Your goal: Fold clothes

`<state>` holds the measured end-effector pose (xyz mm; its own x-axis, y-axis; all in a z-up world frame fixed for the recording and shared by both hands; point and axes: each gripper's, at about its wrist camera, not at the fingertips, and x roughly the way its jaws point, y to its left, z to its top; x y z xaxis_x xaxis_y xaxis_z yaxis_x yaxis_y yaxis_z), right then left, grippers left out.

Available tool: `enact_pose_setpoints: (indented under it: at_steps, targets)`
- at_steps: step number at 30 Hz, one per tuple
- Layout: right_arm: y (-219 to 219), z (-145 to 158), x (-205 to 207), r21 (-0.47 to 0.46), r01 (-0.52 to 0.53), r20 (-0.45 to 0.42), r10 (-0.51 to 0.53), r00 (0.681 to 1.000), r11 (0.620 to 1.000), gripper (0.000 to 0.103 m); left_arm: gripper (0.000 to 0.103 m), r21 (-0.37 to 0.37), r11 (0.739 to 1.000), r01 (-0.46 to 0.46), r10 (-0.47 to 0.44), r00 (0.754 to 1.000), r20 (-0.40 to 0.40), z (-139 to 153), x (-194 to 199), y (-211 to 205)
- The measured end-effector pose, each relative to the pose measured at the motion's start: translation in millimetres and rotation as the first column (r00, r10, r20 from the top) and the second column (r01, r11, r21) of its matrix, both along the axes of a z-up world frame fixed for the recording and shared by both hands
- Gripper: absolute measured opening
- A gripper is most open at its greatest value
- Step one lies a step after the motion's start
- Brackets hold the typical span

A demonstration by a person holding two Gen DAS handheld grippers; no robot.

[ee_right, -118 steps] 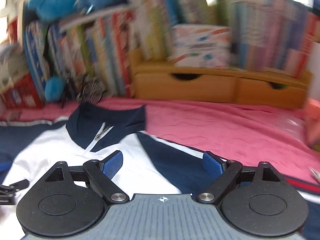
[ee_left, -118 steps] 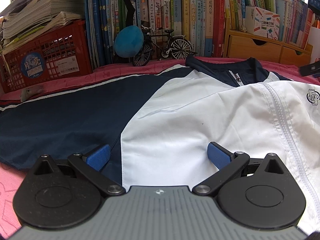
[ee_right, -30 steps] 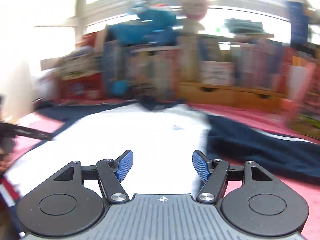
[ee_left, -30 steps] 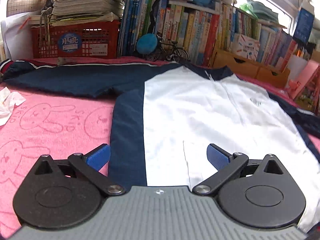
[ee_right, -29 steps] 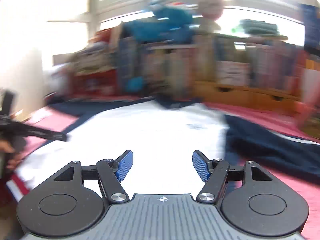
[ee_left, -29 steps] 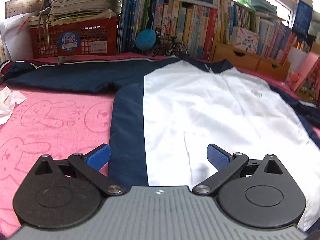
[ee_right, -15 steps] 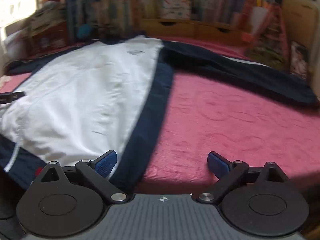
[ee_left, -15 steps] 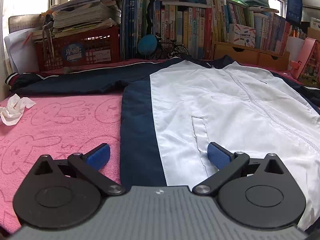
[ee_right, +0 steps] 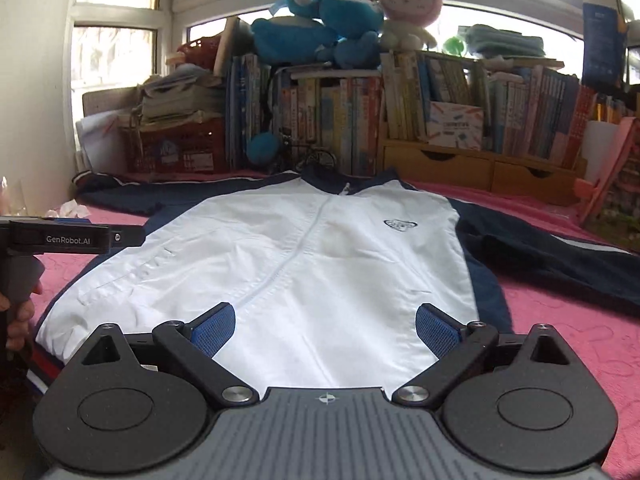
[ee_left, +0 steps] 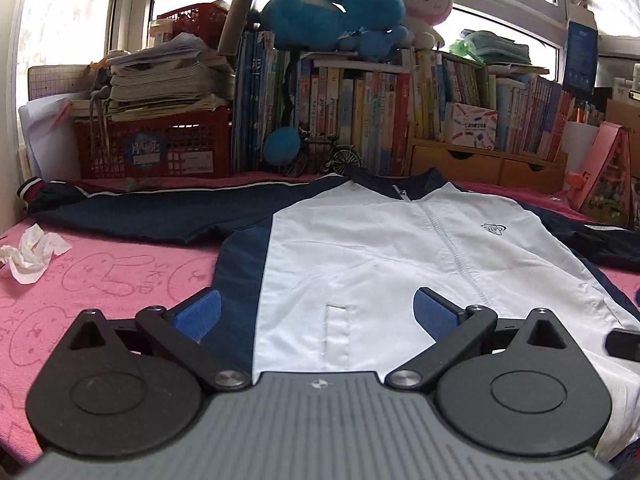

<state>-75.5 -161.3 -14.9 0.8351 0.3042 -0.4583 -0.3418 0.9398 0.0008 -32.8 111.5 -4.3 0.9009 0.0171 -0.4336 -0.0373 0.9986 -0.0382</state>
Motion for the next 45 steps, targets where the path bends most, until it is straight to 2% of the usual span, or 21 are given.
enact_pose_setpoints:
  at_steps: [1, 4, 7, 8, 10, 13, 16, 19, 23, 24, 26, 29, 32, 36, 38, 40, 42, 43, 44, 45]
  targets:
    - [12, -4, 8, -0.01, -0.004, 0.0, 0.004, 1.0, 1.0, 0.098, 0.103, 0.011, 1.0, 0.001, -0.001, 1.0, -0.005, -3, 3, -7]
    - [25, -23, 28, -0.015, -0.022, -0.072, 0.021, 0.997, 1.0, 0.097, 0.103, 0.05, 0.999, -0.012, 0.016, 0.997, -0.073, -21, 12, -13]
    - [6, -36, 34, 0.028, -0.015, -0.159, 0.019, 0.987, 1.0, 0.097, 0.103, 0.074, 0.996, -0.048, 0.056, 0.991, -0.119, -33, 12, -5]
    - [-5, -36, 32, 0.03, -0.014, -0.152, 0.019, 0.988, 0.999, 0.097, 0.103, 0.076, 0.995, -0.064, 0.074, 0.989, -0.125, -34, 10, 1]
    - [-21, -35, 28, -0.039, 0.028, -0.137, -0.033, 0.99, 0.999, 0.097, 0.103, 0.098, 0.99, -0.105, 0.116, 0.987, -0.115, -36, 4, 14]
    - [-60, -34, 32, -0.089, 0.183, -0.158, -0.195, 0.968, 0.979, 0.101, 0.103, 0.097, 0.982, -0.165, 0.176, 0.976, -0.129, -36, -3, 39]
    - [-94, -22, 36, -0.079, 0.276, -0.167, -0.286, 0.944, 0.958, 0.098, 0.103, 0.044, 0.982, -0.183, 0.188, 0.969, -0.16, -23, 0, 53]
    - [-109, 3, 42, -0.014, 0.274, -0.107, -0.274, 0.956, 0.962, 0.098, 0.103, 0.065, 0.99, -0.123, 0.129, 0.986, -0.106, -1, 11, 44]
    - [-96, 25, 77, 0.051, 0.22, -0.065, -0.216, 0.974, 0.974, 0.097, 0.103, 0.03, 1.0, 0.006, -0.004, 0.998, -0.063, 19, 47, 18]
    - [-90, 27, 89, 0.058, 0.205, -0.064, -0.201, 0.977, 0.977, 0.096, 0.103, 0.019, 0.999, 0.032, -0.031, 0.998, -0.059, 22, 58, 12]
    - [-77, 26, 113, 0.059, 0.173, -0.078, -0.168, 0.983, 0.983, 0.08, 0.103, 0.023, 0.997, 0.068, -0.066, 0.995, -0.073, 19, 83, 0]
    - [-59, 17, 155, 0.04, 0.136, -0.125, -0.13, 0.984, 0.99, 0.064, 0.103, 0.026, 0.995, 0.094, -0.091, 0.99, -0.108, 10, 120, -10]
    - [-43, 4, 198, -0.001, 0.134, -0.163, -0.133, 0.978, 0.991, 0.06, 0.103, 0.056, 0.995, 0.082, -0.074, 0.989, -0.128, 1, 156, -12]
    - [-36, -21, 261, -0.067, 0.194, -0.232, -0.205, 0.951, 0.979, 0.055, 0.103, 0.133, 0.991, 0.017, 0.006, 0.985, -0.174, -18, 196, -4]
    - [-39, -31, 283, -0.099, 0.228, -0.216, -0.245, 0.945, 0.969, 0.055, 0.103, 0.13, 0.991, -0.019, 0.046, 0.976, -0.211, -31, 209, 7]
    - [-45, -35, 302, -0.131, 0.255, -0.182, -0.276, 0.944, 0.958, 0.056, 0.103, 0.041, 0.998, -0.046, 0.055, 0.967, -0.248, -35, 216, 24]
    - [-58, -40, 324, -0.097, 0.299, -0.186, -0.313, 0.931, 0.949, 0.066, 0.103, 0.034, 0.997, -0.07, 0.076, 0.964, -0.255, -35, 217, 28]
    - [-64, -42, 335, -0.079, 0.322, -0.191, -0.331, 0.924, 0.944, 0.081, 0.103, 0.045, 0.997, -0.069, 0.079, 0.964, -0.254, -35, 217, 26]
    - [-71, -43, 345, -0.056, 0.351, -0.21, -0.355, 0.911, 0.935, 0.086, 0.103, 0.046, 0.997, -0.069, 0.078, 0.964, -0.254, -35, 217, 26]
    - [-74, -43, 353, -0.063, 0.388, -0.212, -0.392, 0.895, 0.92, 0.086, 0.103, 0.045, 0.997, -0.069, 0.078, 0.964, -0.254, -35, 216, 26]
